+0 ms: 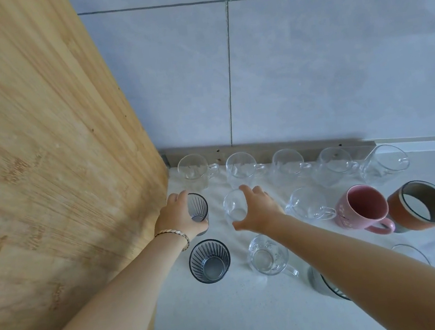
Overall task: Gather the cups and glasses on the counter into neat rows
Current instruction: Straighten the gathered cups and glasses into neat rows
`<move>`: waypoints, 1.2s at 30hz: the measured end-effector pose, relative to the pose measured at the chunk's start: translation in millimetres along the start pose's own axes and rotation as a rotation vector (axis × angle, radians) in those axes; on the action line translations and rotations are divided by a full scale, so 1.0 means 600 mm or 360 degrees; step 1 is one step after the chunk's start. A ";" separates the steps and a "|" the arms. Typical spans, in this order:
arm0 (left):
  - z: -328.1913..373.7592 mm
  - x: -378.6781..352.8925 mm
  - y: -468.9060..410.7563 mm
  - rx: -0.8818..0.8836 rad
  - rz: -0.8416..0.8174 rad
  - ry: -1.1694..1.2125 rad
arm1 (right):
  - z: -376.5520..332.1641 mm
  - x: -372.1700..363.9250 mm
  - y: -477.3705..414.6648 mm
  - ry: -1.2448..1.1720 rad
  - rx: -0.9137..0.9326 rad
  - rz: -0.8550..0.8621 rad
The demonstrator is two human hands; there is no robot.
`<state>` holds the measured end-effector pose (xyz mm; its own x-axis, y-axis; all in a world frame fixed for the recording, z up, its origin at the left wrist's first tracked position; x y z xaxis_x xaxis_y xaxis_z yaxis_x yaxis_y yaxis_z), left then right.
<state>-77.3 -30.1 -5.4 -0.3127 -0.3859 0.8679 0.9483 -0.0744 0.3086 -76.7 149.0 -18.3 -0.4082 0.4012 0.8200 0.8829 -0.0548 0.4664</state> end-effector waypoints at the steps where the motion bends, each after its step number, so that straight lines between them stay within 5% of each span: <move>1: 0.001 0.000 0.001 -0.0001 0.0000 0.0005 | 0.000 0.000 0.000 0.0006 0.0004 -0.0004; 10: 0.022 0.005 0.009 0.0041 -0.0059 -0.0222 | 0.014 0.029 0.018 -0.0049 0.0007 -0.0042; 16: 0.109 -0.007 0.013 -0.0562 0.0268 -0.0383 | 0.144 0.123 0.040 0.0009 -0.0142 0.0320; 22: 0.237 -0.078 0.003 -0.0967 -0.0204 -0.0505 | 0.264 0.125 0.069 0.0390 -0.0378 0.0187; 26: 0.301 -0.128 -0.014 -0.0895 -0.0379 -0.0585 | 0.285 0.116 0.073 0.0209 -0.0350 0.0371; 36: 0.320 -0.144 -0.028 -0.0567 -0.0312 -0.0403 | 0.318 0.132 0.064 0.0023 -0.0448 0.0355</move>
<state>-76.9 180.7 -10.8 -0.4492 -0.1000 0.8878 0.8158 -0.4511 0.3619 -30.9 352.9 1.2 -0.2175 0.3379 0.9157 0.8529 -0.3903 0.3466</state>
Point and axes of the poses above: each hand's wrist, its own y-axis away from the middle knuckle, its own x-axis out of the back of the hand, z = x × y, the point moved 1 cm from there along -y, towards the middle knuckle, and after that the axes turned 8 degrees about -x, right-handed, at the moved point
